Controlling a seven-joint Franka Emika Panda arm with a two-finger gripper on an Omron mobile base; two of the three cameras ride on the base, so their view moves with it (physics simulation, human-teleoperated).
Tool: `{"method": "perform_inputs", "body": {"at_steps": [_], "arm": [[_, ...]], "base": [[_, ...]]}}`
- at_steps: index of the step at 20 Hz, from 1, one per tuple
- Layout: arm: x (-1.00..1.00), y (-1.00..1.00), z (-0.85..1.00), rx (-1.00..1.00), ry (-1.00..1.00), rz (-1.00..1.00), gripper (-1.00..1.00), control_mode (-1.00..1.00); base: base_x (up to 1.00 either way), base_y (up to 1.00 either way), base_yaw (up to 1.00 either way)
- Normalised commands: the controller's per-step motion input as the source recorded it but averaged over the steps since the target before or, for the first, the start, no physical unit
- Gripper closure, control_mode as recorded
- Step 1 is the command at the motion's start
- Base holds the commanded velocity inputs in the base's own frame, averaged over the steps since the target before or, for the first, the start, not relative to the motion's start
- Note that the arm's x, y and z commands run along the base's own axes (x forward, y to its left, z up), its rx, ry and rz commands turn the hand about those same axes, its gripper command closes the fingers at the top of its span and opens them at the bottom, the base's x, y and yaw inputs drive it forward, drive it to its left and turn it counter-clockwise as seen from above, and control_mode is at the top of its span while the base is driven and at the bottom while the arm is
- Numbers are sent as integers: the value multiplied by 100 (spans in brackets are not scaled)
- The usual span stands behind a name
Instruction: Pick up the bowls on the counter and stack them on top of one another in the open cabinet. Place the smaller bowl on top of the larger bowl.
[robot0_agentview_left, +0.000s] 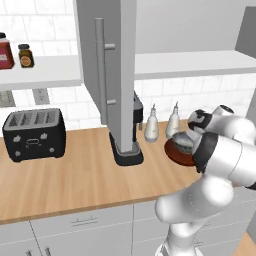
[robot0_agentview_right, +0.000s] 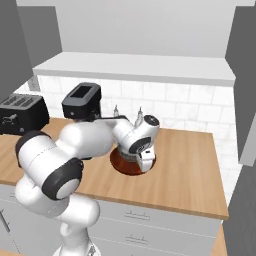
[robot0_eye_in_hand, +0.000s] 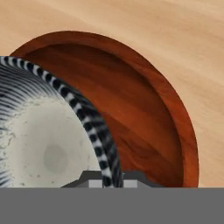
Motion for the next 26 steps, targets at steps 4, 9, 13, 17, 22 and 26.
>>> {"method": "perform_inputs", "body": {"at_steps": [4, 9, 13, 17, 22, 26], "arm": [[0, 0, -27, -7, 18, 0, 100, -100], [0, 0, -4, -1, 2, 0, -100, -100], [0, 0, 34, 0, -10, 0, -100, -100], [-27, -17, 64, 8, -7, 0, -100, -100], [-56, -37, 15, 4, 0, 15, -100, -100], [-24, -6, -25, 0, 6, 13, -100, -100]], "base": [[0, 0, 0], [0, 0, 0], [0, 0, 0], [0, 0, 0], [0, 0, 0], [0, 0, 0]]}}
